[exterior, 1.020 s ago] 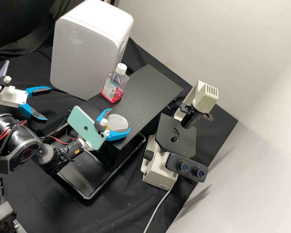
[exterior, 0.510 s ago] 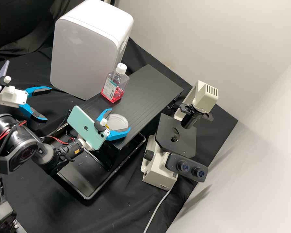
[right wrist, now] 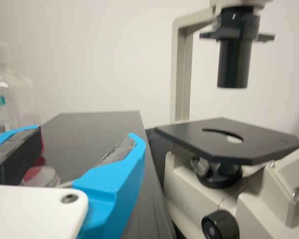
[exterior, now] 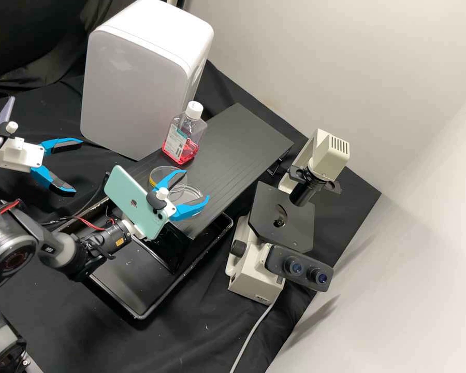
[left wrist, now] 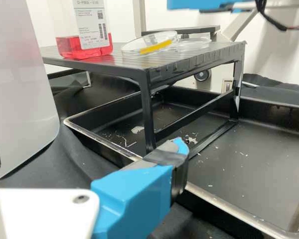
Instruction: Remove the lid from the petri dish
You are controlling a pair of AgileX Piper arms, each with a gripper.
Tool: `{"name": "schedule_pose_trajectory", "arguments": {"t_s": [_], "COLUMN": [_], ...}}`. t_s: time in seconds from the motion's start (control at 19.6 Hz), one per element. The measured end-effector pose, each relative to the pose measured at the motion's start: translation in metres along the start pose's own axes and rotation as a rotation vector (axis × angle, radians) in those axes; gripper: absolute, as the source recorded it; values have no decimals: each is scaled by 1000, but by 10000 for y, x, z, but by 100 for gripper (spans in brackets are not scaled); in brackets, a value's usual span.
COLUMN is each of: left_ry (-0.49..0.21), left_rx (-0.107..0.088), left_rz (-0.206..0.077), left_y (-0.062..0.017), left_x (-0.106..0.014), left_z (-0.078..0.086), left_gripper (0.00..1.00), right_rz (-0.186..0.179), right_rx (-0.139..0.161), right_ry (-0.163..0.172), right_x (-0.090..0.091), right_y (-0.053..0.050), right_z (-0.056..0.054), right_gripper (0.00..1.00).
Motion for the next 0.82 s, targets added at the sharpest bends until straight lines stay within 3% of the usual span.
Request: {"name": "schedule_pose_trajectory", "arguments": {"t_s": [0.36, 0.41, 0.71, 0.82], "left_ry": [0, 0, 2, 7], "left_rx": [0, 0, -1, 9], "left_rz": [0, 0, 1, 2], "left_y": [0, 0, 1, 2], "left_x": [0, 0, 0, 0], "left_z": [0, 0, -2, -6], "left_gripper": [100, 100, 100, 100], "right_rz": [7, 7, 8, 5], "right_rx": [1, 1, 0, -12], "right_ry": [8, 8, 6, 9], "right_x": [-10, -10, -11, -12], "right_y": [20, 20, 10, 0], "right_z": [-21, -21, -29, -38], "right_gripper": [0, 100, 100, 100]}}
